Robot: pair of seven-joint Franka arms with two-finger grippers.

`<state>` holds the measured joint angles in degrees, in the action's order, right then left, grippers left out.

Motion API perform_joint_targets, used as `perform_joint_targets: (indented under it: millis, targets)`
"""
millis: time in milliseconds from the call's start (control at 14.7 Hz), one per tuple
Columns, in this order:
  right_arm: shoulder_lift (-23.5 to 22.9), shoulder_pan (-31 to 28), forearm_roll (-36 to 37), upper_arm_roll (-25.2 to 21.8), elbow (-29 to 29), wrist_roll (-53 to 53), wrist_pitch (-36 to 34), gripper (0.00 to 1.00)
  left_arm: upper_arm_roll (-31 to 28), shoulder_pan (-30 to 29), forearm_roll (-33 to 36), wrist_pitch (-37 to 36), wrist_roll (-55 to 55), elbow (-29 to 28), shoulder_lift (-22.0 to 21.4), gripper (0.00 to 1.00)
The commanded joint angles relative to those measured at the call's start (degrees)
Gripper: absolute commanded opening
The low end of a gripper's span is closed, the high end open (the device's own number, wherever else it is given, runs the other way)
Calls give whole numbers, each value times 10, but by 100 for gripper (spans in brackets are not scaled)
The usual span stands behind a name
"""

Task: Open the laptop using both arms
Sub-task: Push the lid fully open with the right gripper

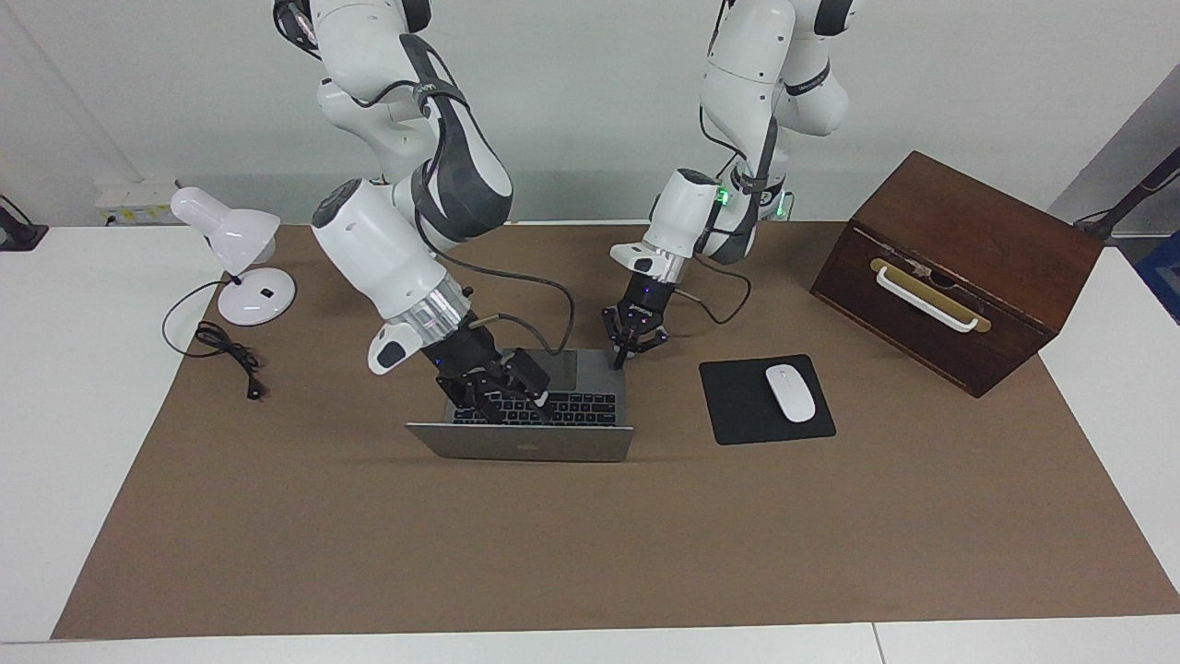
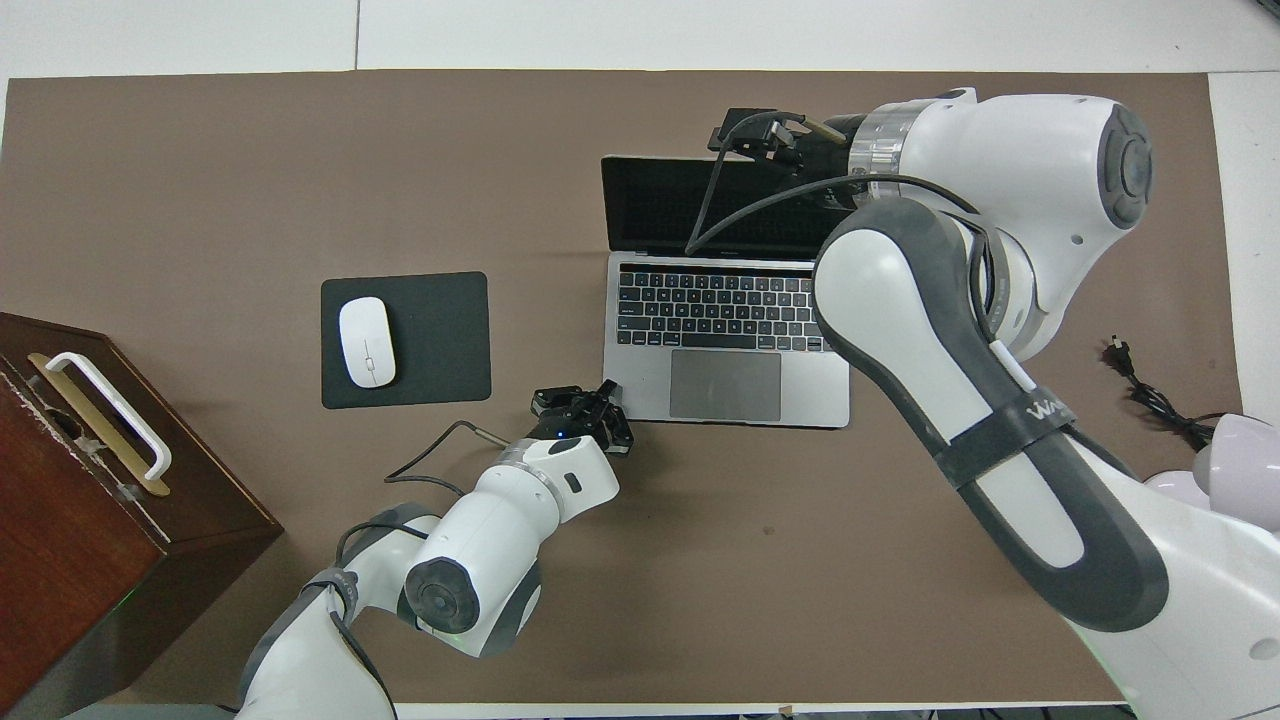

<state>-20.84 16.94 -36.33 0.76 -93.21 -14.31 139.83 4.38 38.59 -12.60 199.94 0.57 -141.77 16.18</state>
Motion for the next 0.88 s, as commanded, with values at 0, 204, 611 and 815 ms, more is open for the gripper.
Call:
perform_joint_targets:
  millis: [0,204,611,815]
  targets:
    - [-10,3,12,3,37,5,-39,100,-4,4,-10,7,14,9,29,0]
    - [-3,6,19,3,39,5,-68,100,-4,4,-10,7,14,9,29,0]
    - [49,13,158,4,38,5,-208,100,-2,10,-65,6,7,9,-6,0]
    - [84,13,215,4,37,5,-299,100,-1,10,-82,-1,4,1,-33,0]
